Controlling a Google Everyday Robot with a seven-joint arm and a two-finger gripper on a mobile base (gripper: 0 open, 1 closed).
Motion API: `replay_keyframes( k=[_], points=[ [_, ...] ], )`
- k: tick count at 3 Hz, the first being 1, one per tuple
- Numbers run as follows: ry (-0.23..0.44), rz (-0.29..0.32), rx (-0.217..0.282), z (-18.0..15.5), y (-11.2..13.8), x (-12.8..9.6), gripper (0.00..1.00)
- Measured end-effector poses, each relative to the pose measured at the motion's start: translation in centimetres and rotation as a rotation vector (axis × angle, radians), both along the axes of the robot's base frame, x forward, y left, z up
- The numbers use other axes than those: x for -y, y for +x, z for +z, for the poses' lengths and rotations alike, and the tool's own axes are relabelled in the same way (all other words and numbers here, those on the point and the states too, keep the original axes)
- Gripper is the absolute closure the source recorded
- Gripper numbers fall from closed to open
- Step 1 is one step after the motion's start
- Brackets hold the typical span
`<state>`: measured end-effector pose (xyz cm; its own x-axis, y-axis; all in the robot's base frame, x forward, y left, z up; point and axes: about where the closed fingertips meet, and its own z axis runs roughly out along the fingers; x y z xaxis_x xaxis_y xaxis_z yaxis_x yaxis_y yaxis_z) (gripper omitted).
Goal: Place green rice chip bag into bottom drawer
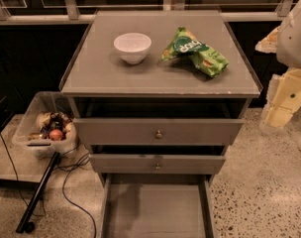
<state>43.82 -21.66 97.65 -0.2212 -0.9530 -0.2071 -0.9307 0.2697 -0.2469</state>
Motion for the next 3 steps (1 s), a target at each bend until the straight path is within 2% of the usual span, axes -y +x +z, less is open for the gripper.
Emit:
replay_keyframes(
  k=[1,2,3],
  points=[
    [-0.008,0.001,0.01,0.1,0.5,-0.5,0.0],
    [0.025,0.009,0.028,0.2,3.2,-2.3,0.0],
    [0.15,-0.048,0.064,0.2,6.7,-1.8,0.0]
  ],
)
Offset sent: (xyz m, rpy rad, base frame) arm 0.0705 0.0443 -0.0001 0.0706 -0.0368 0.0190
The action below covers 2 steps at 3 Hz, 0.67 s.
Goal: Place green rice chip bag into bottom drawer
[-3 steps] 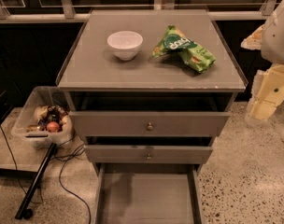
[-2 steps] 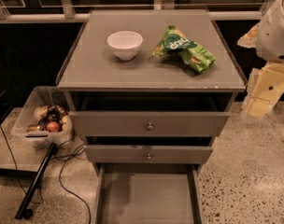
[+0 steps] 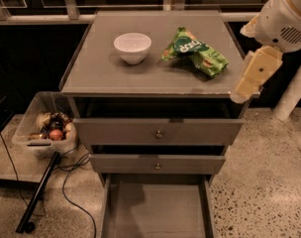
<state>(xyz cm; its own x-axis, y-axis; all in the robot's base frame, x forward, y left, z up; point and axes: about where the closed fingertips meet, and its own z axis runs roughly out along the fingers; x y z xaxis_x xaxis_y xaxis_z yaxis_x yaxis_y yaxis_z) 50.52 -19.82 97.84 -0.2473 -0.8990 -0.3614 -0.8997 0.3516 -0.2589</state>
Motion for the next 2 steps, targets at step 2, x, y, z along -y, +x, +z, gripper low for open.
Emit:
replay_keyframes(
  k=[2],
  points=[
    [0.21,-0.175,0.163,0.0,4.1,2.0,0.0]
  ],
)
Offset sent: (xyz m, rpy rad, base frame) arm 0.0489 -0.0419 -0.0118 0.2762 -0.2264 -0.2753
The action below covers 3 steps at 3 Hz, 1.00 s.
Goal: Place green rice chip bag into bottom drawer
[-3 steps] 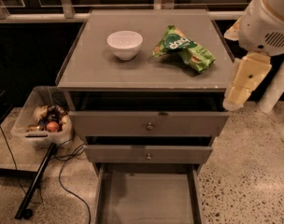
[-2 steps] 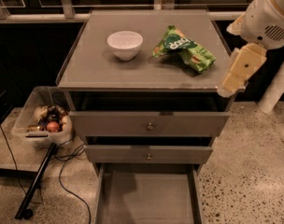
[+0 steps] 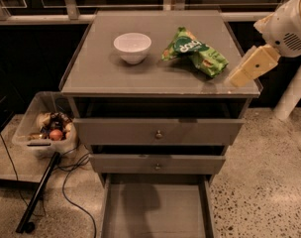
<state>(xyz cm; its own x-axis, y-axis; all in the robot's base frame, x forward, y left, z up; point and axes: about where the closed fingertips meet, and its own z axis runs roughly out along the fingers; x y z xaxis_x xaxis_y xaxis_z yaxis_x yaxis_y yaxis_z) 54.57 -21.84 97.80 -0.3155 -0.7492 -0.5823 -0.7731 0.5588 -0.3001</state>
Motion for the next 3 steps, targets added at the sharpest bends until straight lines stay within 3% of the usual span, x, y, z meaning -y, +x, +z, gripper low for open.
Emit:
replay_keyframes(
  k=[1,2,3],
  points=[
    [0.0,0.0,0.0,0.0,0.0,0.0,0.0],
    [0.02,0.015,0.039,-0.1,1.4,-0.9,0.0],
    [0.039,0.033,0.111,-0.6,4.8,-2.0,0.0]
  ],
)
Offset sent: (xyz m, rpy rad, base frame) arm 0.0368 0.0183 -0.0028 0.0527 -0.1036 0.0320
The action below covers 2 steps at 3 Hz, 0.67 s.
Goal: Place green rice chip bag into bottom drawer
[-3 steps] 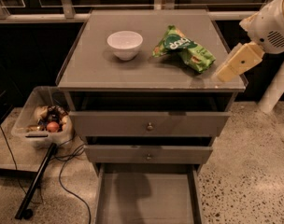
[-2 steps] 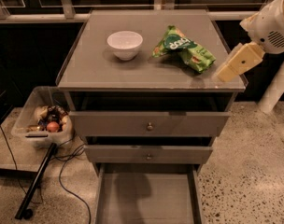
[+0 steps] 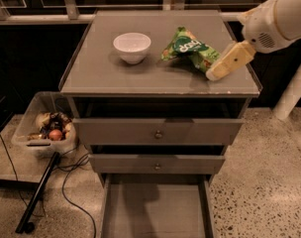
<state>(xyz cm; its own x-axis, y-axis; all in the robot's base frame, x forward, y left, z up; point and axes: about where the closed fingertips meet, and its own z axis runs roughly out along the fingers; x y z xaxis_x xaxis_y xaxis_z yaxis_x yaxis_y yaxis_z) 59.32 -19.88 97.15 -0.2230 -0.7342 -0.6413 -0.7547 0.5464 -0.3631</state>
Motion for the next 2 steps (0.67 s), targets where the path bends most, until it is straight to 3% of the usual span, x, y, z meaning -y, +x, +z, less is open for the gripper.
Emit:
replay_keyframes(
  k=[1,2],
  points=[
    [0.013,-0.007,0.064,-0.9,3.6,-0.7,0.0],
    [0.005,-0.008,0.092,-2.3,6.5,-1.2,0.0]
  ],
)
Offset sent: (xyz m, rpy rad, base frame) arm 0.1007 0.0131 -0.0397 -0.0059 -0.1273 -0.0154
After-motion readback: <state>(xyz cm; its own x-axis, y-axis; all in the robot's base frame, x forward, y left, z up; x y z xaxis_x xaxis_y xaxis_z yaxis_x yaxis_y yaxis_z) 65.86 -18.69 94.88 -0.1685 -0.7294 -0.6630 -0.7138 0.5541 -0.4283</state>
